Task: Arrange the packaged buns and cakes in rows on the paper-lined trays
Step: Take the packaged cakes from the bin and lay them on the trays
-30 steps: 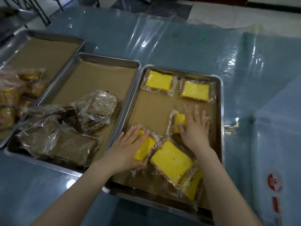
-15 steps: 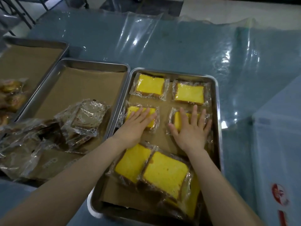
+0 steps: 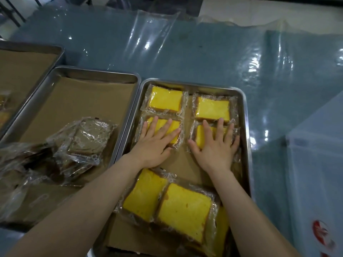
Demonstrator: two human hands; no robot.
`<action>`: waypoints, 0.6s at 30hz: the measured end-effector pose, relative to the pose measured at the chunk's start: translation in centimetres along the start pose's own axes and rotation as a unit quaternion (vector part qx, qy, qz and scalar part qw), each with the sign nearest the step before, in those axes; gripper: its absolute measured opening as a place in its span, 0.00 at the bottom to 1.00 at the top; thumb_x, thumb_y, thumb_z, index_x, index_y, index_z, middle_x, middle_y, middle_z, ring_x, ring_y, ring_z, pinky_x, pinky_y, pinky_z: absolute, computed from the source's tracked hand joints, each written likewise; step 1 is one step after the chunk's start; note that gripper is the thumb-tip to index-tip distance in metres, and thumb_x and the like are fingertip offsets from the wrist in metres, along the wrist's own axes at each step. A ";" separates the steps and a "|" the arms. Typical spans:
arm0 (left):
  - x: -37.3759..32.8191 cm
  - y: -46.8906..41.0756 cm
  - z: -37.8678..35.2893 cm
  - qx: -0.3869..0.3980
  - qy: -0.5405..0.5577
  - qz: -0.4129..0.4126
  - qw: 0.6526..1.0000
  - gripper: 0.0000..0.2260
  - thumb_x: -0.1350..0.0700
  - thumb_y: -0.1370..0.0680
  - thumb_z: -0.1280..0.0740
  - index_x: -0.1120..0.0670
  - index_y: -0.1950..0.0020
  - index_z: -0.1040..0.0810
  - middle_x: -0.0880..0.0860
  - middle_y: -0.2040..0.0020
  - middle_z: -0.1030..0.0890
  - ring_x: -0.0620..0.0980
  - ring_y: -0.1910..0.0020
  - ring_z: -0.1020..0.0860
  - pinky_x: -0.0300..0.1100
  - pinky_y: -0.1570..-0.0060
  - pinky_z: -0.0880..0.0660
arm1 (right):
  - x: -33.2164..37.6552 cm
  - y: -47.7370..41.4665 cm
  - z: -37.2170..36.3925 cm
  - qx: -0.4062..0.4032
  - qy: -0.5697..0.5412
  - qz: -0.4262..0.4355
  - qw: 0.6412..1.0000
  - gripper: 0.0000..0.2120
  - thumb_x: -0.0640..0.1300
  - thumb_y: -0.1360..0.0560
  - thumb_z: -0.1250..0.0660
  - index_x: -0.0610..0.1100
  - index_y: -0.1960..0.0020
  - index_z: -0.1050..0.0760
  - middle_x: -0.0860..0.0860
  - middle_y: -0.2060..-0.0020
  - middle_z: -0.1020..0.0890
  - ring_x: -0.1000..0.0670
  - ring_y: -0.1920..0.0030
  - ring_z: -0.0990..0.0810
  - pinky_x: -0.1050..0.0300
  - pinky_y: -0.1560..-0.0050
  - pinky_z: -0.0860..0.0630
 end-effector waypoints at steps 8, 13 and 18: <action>-1.1 0.7 0.8 -0.055 -0.019 0.003 0.998 0.30 0.48 0.20 0.50 0.39 0.29 0.70 0.47 0.25 0.67 0.51 0.30 0.74 0.53 0.34 0.76 | 0.0 -0.1 0.0 0.010 0.015 0.005 1.000 0.44 0.79 0.33 0.62 0.58 0.23 0.56 0.45 0.23 0.61 0.39 0.26 0.69 0.37 0.31 0.66; -3.3 3.4 3.4 -0.156 0.117 0.005 0.981 0.29 0.59 0.21 0.43 0.46 0.24 0.51 0.46 0.23 0.52 0.43 0.25 0.60 0.45 0.27 0.63 | 0.1 0.0 1.7 0.056 -0.036 0.011 0.998 0.46 0.78 0.34 0.54 0.57 0.23 0.58 0.48 0.23 0.61 0.41 0.27 0.71 0.35 0.30 0.67; -3.0 10.0 1.6 -0.146 0.296 0.087 0.940 0.26 0.61 0.22 0.40 0.38 0.30 0.37 0.40 0.28 0.37 0.37 0.29 0.44 0.40 0.31 0.42 | -0.6 3.2 5.7 -0.024 -0.210 -0.007 0.977 0.26 0.69 0.30 0.41 0.58 0.36 0.31 0.53 0.33 0.31 0.47 0.28 0.39 0.36 0.28 0.48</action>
Point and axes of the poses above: each hand's wrist, its own y-axis away from the middle knuckle, its own z-axis out of the back of the hand, x = y × z, the point moved 5 cm from there along -y, towards the middle knuckle
